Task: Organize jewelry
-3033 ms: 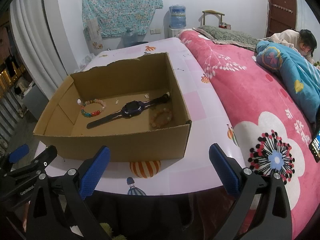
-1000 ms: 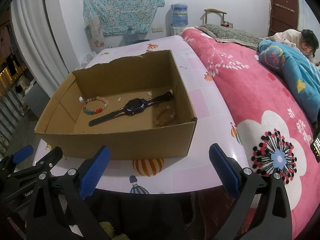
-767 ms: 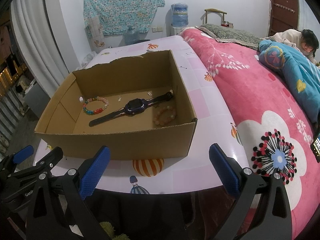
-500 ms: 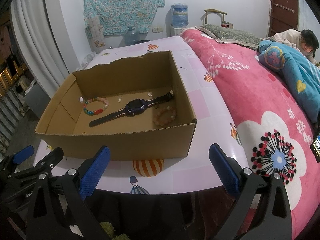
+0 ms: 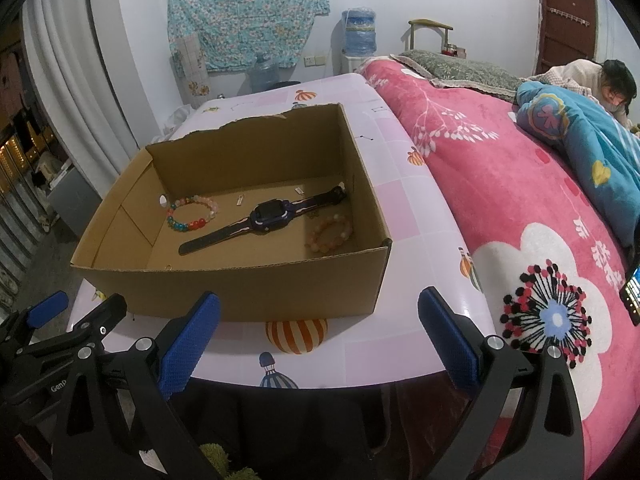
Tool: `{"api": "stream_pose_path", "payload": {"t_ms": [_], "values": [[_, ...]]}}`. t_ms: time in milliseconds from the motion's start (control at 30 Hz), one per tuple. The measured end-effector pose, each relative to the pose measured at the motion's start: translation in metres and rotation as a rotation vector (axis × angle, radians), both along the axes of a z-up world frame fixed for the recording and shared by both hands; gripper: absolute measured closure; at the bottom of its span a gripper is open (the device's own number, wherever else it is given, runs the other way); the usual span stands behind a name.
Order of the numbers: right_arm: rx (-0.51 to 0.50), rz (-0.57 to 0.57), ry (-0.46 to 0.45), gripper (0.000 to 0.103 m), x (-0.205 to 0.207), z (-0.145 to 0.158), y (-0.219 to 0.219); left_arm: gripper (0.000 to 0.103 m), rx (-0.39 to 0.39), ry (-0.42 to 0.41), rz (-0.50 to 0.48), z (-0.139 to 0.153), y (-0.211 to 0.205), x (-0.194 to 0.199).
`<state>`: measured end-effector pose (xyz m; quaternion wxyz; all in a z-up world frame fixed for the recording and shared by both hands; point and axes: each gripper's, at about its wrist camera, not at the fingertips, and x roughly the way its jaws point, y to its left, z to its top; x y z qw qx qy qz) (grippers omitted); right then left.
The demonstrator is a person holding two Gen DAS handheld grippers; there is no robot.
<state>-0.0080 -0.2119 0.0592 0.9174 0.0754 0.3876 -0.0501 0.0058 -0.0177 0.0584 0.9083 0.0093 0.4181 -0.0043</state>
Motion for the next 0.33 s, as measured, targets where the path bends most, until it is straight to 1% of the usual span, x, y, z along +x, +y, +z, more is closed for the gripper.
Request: {"api": "stream_pose_path", "payload": {"t_ms": [333], "values": [[0.004, 0.002, 0.004, 0.007, -0.0005, 0.0013, -0.0035, 0.008, -0.005, 0.013, 0.001, 0.0014, 0.0001, 0.0026]]}}
